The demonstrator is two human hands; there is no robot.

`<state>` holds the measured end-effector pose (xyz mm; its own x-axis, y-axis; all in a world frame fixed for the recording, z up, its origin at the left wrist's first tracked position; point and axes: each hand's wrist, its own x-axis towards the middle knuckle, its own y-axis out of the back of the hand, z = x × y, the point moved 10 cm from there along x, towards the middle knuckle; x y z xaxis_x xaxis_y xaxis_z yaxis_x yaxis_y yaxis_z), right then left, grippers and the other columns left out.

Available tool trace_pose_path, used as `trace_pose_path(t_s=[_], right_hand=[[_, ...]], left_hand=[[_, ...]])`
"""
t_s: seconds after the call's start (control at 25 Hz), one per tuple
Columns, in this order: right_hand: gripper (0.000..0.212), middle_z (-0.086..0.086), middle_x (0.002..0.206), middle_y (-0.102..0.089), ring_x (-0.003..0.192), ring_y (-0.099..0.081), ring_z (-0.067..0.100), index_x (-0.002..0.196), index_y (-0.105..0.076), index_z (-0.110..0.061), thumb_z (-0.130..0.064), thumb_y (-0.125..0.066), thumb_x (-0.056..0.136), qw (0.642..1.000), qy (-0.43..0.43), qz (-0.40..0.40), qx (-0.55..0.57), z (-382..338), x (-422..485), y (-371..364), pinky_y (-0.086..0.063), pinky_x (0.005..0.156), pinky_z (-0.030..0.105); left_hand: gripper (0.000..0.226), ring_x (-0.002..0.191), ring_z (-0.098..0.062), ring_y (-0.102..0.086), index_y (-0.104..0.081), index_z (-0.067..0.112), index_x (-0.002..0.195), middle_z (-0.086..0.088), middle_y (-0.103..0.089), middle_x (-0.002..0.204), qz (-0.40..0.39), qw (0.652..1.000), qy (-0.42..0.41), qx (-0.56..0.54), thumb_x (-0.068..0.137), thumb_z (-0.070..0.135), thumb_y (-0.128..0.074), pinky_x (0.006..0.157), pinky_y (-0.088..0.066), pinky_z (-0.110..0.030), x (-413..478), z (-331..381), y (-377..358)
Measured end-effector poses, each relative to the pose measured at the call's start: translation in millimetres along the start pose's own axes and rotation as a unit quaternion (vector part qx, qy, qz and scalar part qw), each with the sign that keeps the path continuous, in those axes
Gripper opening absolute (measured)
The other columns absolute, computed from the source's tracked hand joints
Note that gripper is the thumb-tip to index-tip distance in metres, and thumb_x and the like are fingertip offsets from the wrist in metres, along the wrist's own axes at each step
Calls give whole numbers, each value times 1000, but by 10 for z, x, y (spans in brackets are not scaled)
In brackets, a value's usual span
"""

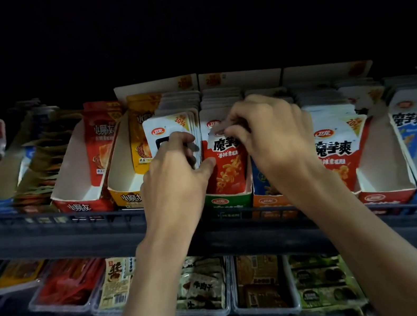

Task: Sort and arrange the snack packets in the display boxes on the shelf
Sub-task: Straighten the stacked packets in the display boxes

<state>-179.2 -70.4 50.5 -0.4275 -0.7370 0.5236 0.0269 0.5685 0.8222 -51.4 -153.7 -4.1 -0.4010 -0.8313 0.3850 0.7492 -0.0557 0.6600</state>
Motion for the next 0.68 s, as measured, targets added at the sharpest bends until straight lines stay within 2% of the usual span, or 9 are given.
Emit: trace_pose_path(t_s=[0.12,0.24,0.36,0.44,0.52,0.6,0.68], right_hand=[[15,-12,98,-66,91,-63,14,101,-66,-26,-38,-58,96,987,35,122,101,11,-76,307,-49,73,37],[15,-14,93,-67,88,-64,5,99,-66,-24,-37,-59,96,952,25,187,242,181,-133,563,-55,74,37],[12,-10,88,-68,83,-66,5,95,-68,-17,-29,-66,94,908,-19,194,371,384,-169,722,-51,68,22],[13,-4,89,-71,82,-70,8,99,-66,-14,-26,-67,94,873,-57,169,454,533,-199,754,-51,64,20],[14,-1,87,-73,78,-72,10,101,-65,-12,-25,-65,95,836,-113,110,526,670,-243,695,-53,63,22],[16,-5,68,-70,60,-67,7,90,-65,-14,-29,-62,96,812,-167,32,558,752,-314,596,-48,58,21],[30,-9,46,-55,45,-49,6,74,-59,-15,-35,-58,97,801,-199,-23,564,816,-385,532,-38,57,24]], left_hand=[[42,108,-17,-58,-57,27,122,7,-62,120,17,1000,-2,-24,85,45,-68,78,-48,-33,0,52,30],[16,86,-7,-62,-67,29,97,11,-69,94,36,990,-21,-134,88,42,-65,66,-49,-25,-23,175,101],[12,74,-3,-62,-65,29,80,14,-68,76,-8,970,-55,-237,88,37,-65,58,-47,-18,-69,385,83],[15,71,-1,-65,-62,23,75,16,-68,72,-92,933,-71,-341,86,33,-62,57,-48,-16,-151,587,-14],[17,65,0,-64,-59,16,74,12,-65,67,-138,904,-91,-395,86,29,-58,54,-46,-14,-232,744,-68],[19,61,1,-61,-56,15,74,12,-61,63,-156,895,-104,-405,87,28,-54,53,-44,-11,-296,847,-102],[20,61,0,-61,-55,16,74,10,-61,63,-170,890,-105,-409,87,31,-53,53,-45,-13,-345,923,-165]])
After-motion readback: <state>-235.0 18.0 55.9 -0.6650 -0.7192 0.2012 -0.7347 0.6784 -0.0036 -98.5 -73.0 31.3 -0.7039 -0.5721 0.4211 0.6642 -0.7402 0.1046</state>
